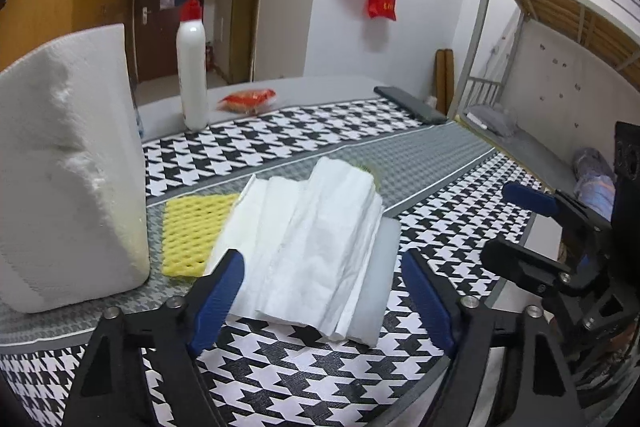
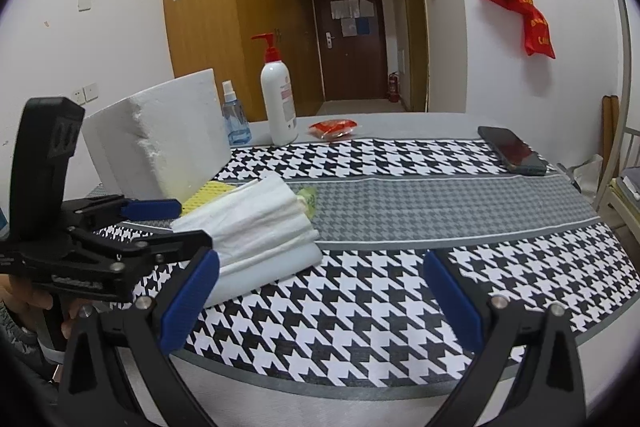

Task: Organize soft objects
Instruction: 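Lower the left gripper onto the white tissue stack and close it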

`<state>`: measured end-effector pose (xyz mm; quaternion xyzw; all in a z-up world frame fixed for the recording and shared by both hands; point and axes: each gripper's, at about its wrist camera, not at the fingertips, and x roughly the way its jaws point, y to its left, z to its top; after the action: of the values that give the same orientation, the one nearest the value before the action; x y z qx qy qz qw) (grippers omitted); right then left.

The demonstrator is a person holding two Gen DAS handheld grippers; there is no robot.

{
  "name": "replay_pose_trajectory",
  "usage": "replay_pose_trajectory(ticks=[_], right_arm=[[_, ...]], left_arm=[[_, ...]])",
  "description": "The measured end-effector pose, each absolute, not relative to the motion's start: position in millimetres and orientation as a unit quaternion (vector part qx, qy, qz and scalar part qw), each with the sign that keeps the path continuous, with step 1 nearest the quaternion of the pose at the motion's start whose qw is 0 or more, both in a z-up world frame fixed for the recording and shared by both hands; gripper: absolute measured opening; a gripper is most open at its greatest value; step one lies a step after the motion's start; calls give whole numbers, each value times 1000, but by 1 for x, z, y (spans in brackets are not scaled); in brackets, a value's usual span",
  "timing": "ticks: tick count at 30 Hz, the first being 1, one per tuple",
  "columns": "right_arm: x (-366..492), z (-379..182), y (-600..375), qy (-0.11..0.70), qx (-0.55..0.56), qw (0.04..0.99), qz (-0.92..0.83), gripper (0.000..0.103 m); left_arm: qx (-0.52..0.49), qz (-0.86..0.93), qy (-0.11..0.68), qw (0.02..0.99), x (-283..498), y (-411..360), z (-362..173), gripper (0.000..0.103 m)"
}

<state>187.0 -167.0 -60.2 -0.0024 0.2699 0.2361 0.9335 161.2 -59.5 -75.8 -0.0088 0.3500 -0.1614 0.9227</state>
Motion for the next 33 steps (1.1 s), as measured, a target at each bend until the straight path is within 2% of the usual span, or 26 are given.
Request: replay_pose_trajectory(ticks=[14, 19, 33], right_arm=[[192, -66, -166, 279, 1, 929, 244, 103], [192, -66, -164, 280, 1, 928, 246, 103], [185, -61, -164, 274, 0, 929, 247, 103]], left_arm=[[16, -141, 388, 911, 171, -62, -89, 21], [18, -153, 384, 910, 169, -65, -88, 12], [19, -165, 359, 919, 155, -64, -72, 5]])
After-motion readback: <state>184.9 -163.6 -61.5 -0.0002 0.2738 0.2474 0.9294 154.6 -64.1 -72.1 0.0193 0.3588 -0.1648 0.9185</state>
